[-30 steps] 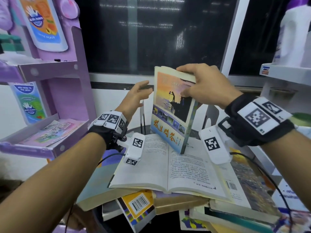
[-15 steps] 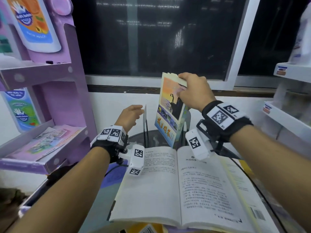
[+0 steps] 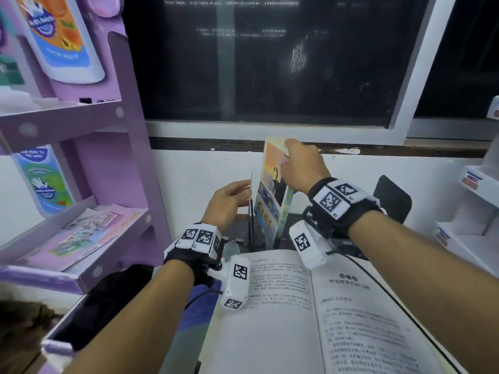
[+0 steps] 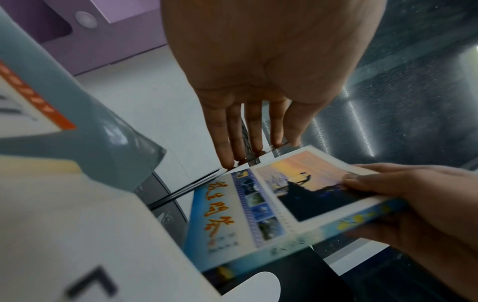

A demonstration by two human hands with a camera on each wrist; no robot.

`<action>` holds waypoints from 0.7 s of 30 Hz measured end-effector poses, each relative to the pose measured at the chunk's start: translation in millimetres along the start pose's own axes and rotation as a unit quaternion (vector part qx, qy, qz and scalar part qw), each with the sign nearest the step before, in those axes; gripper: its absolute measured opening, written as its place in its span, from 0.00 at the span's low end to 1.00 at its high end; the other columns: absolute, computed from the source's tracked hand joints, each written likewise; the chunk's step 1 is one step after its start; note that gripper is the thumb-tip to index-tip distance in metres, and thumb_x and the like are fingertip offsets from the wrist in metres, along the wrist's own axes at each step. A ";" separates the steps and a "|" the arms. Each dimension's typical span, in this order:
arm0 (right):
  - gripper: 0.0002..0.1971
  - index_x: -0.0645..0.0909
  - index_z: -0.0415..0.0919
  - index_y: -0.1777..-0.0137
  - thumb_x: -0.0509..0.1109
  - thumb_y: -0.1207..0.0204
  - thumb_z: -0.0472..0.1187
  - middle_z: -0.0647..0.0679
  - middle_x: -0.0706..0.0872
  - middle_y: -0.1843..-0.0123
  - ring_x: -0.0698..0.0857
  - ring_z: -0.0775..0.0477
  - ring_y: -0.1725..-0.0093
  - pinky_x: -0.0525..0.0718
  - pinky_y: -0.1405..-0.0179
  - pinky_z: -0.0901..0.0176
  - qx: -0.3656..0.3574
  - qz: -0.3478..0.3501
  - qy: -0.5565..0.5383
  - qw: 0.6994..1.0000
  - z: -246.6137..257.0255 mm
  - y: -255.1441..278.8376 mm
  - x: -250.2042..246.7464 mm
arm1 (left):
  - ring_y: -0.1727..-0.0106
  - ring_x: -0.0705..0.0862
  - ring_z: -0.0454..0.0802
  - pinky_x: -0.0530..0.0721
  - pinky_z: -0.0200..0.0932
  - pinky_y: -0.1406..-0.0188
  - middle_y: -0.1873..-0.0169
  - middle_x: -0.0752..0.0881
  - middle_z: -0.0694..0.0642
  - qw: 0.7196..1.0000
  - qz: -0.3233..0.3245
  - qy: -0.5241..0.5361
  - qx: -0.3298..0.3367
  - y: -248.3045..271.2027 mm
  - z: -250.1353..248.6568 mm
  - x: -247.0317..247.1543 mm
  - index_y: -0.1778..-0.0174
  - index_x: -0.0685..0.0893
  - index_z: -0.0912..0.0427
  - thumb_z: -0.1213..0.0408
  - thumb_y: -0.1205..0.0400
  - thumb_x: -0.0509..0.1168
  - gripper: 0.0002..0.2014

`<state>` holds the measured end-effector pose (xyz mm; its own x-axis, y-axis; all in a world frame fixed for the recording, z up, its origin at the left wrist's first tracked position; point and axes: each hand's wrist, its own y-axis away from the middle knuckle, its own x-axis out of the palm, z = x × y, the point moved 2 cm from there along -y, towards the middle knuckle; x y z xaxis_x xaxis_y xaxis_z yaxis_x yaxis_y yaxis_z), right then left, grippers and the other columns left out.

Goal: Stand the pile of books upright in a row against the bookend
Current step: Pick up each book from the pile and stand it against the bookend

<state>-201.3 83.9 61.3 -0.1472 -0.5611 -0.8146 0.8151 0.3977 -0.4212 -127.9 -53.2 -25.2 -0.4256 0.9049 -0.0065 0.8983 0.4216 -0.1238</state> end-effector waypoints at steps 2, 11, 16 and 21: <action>0.16 0.73 0.37 0.34 0.57 0.21 0.32 0.33 0.80 0.39 0.81 0.29 0.43 0.79 0.53 0.49 0.008 0.022 -0.007 1.000 0.2 -0.4 14.7 | 0.42 0.86 0.54 0.89 0.52 0.51 0.42 0.87 0.53 1.000 0.002 0.008 0.001 0.1 2.5 -1.6 0.32 0.82 0.55 0.65 0.15 0.62 0.15; 0.22 0.64 0.40 0.24 0.56 0.18 0.37 0.32 0.79 0.39 0.82 0.32 0.48 0.82 0.51 0.48 -0.023 0.111 -0.039 0.993 10.4 0.2 54.2 | 0.48 0.89 0.48 0.87 0.39 0.64 0.41 0.88 0.53 0.999 0.015 0.029 0.008 -0.3 6.7 -0.8 0.33 0.83 0.54 0.64 0.15 0.64 0.15; 0.20 0.68 0.37 0.26 0.54 0.17 0.38 0.34 0.79 0.37 0.83 0.37 0.49 0.85 0.53 0.48 -0.054 0.156 -0.065 0.984 15.5 4.1 51.2 | 0.47 0.89 0.49 0.89 0.42 0.62 0.41 0.88 0.53 0.999 0.024 0.027 0.015 -2.5 8.4 -3.2 0.32 0.82 0.55 0.64 0.15 0.63 0.15; 0.27 0.67 0.43 0.22 0.65 0.21 0.40 0.40 0.78 0.38 0.88 0.40 0.52 0.91 0.60 0.48 -0.035 0.203 -0.161 0.965 18.2 9.7 47.8 | 0.51 0.90 0.47 0.90 0.44 0.58 0.46 0.90 0.53 0.998 0.052 0.030 0.021 -0.9 8.2 -9.5 0.31 0.80 0.57 0.64 0.15 0.63 0.16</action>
<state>-190.2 47.8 25.5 0.3673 -0.5407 -0.7568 0.7280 0.6736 -0.1280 -125.5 -62.7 -33.1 -0.3222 0.9459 0.0377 0.9313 0.3239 -0.1668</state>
